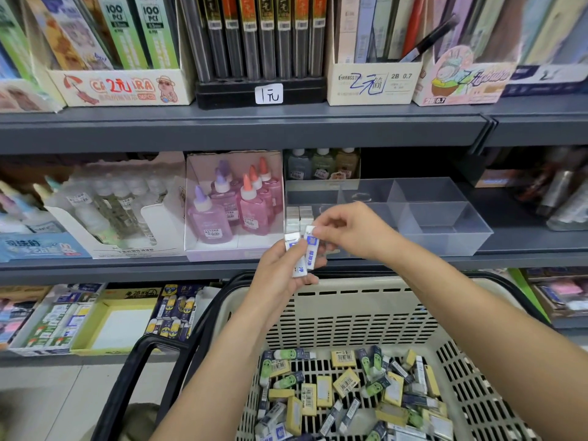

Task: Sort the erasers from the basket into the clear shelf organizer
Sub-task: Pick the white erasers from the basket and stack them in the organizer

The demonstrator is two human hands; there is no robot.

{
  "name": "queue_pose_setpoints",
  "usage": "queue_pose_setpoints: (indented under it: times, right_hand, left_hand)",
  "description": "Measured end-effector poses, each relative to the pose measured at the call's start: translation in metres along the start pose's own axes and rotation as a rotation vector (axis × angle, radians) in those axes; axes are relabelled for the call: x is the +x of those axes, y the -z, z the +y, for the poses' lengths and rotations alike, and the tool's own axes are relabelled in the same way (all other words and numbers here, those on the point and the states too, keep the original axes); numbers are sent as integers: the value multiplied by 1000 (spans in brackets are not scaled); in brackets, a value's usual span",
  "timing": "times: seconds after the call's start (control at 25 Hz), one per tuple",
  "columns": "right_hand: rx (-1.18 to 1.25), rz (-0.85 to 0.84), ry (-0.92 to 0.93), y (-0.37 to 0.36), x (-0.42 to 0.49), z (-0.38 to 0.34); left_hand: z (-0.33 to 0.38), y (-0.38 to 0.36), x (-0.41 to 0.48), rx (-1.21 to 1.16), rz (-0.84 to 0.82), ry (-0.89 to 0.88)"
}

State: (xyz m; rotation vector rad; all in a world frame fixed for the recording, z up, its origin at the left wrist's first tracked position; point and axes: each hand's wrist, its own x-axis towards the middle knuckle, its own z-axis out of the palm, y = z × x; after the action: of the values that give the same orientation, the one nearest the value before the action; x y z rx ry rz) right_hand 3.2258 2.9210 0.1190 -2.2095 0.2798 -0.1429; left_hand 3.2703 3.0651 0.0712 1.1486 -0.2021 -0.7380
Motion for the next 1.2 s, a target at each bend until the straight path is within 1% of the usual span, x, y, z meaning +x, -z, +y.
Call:
queue_pose_setpoints:
  times: [0.12, 0.24, 0.32, 0.4, 0.48, 0.52, 0.64, 0.8, 0.88, 1.0, 1.08, 1.16, 1.2]
  right_hand:
    - [76, 22, -45, 10, -5, 4]
    - [68, 59, -39, 14, -8, 7]
    - [92, 132, -47, 20, -4, 9]
    - [99, 241, -84, 29, 6, 11]
    - [22, 321, -116, 37, 21, 14]
    - [-42, 330, -118, 39, 29, 15]
    - [-237, 267, -120, 32, 47, 17]
    - [-449, 93, -110, 15, 55, 25]
    - [-517, 17, -108, 9, 56, 28]
    - [-569, -53, -120, 7, 58, 30]
    - [-596, -86, -92, 7, 56, 31]
    - [-553, -61, -63, 12, 50, 31]
    - [-501, -13, -55, 16, 46, 29]
  left_hand:
    - [2, 1, 0, -68, 10, 19]
    - [-2, 0, -3, 46, 4, 15]
    - [-5, -1, -2, 159, 73, -17]
    - [-1, 2, 2, 235, 141, -54]
    - [6, 3, 6, 195, 143, -52]
    - [8, 3, 8, 160, 135, -40]
    - [10, 3, 8, 115, 135, -45]
    - [5, 6, 8, 159, 172, -146]
    - [5, 8, 9, 159, 170, -168]
    - [4, 10, 10, 120, 151, -163]
    - [3, 12, 9, 101, 139, -162]
    - [3, 13, 9, 116, 130, -172]
    - [3, 14, 9, 138, 125, -180]
